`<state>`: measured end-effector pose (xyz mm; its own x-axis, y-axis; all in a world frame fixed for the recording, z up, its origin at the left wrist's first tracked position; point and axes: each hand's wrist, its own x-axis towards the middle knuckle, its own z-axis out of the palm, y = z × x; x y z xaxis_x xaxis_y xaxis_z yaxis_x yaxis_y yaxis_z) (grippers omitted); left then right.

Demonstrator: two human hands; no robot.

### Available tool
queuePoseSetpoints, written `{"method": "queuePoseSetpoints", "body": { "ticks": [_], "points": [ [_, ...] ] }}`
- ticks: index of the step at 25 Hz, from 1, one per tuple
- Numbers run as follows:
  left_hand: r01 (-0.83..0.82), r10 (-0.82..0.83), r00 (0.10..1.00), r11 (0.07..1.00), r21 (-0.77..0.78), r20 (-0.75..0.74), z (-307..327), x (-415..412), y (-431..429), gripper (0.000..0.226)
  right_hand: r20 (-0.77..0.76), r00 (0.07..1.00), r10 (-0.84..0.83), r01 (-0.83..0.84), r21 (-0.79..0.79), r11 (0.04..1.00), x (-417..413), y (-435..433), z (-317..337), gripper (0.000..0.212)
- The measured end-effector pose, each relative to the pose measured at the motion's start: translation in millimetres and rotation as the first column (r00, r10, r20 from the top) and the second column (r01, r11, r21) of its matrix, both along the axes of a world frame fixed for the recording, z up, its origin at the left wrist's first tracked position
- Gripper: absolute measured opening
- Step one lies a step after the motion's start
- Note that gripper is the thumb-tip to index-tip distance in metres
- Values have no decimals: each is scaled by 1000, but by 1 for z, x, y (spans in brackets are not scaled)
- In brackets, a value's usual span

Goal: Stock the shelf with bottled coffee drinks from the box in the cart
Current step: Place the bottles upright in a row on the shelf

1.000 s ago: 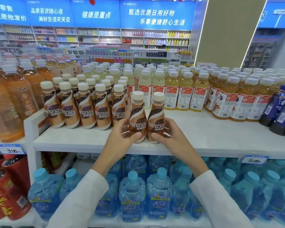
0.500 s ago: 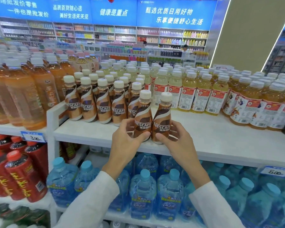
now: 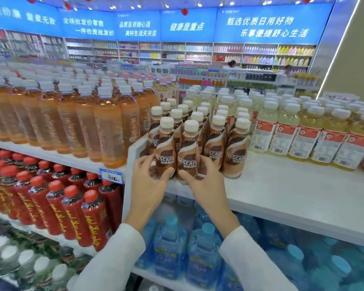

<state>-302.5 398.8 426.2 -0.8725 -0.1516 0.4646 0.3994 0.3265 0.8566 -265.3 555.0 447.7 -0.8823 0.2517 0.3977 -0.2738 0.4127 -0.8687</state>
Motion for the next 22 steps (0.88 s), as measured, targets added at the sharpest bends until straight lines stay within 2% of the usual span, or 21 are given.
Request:
{"method": "queuePoseSetpoints", "body": {
  "ticks": [6, 12, 16, 22],
  "points": [
    [-100, 98, 995, 992, -73, -32, -5, -19, -25, 51, -9, 1000, -18, 18, 7, 1000, -23, -37, -2, 52],
    [-174, 174, 983, 985, 4, -53, -3, -20, -26, 49, -9, 994, -108, 108, 79, 991, -32, -49, -5, 61],
    [-192, 190, 977, 981, -15, -92, -5, -22, -27, 43, -1, 992, -128, 128, 78, 989, -36, -51, -6, 60],
    [-203, 200, 970, 979, -11, -136, -11, -18, -22, 50, -5, 991, -131, 131, 60, 990, -35, -55, -9, 61]
  ]
}}
